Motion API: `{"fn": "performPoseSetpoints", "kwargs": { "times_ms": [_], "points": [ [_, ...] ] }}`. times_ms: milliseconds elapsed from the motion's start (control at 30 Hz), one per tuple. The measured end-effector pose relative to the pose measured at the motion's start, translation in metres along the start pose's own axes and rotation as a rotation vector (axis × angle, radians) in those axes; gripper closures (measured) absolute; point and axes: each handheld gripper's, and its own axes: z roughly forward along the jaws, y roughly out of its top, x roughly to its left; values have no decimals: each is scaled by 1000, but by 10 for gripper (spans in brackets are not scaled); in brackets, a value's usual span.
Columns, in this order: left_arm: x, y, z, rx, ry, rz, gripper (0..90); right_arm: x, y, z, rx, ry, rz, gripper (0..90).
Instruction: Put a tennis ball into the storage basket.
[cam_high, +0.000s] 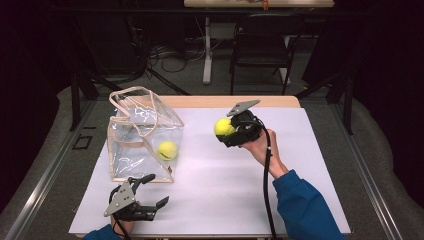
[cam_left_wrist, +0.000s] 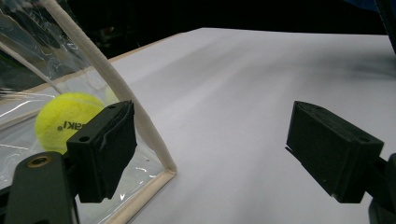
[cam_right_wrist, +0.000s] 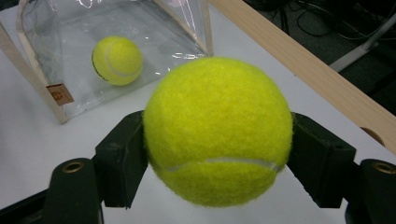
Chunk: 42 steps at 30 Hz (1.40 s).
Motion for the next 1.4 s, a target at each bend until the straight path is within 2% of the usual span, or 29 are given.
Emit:
{"fn": "performPoseSetpoints", "kwargs": {
  "times_ms": [467,1400],
  "points": [
    [0,0,0,0,-1,-1,158,1,14,-6,-28,-8,-21,263],
    [0,0,1,-1,-2,-2,158,1,36,-9,-71,-7,-31,263]
  ]
}}
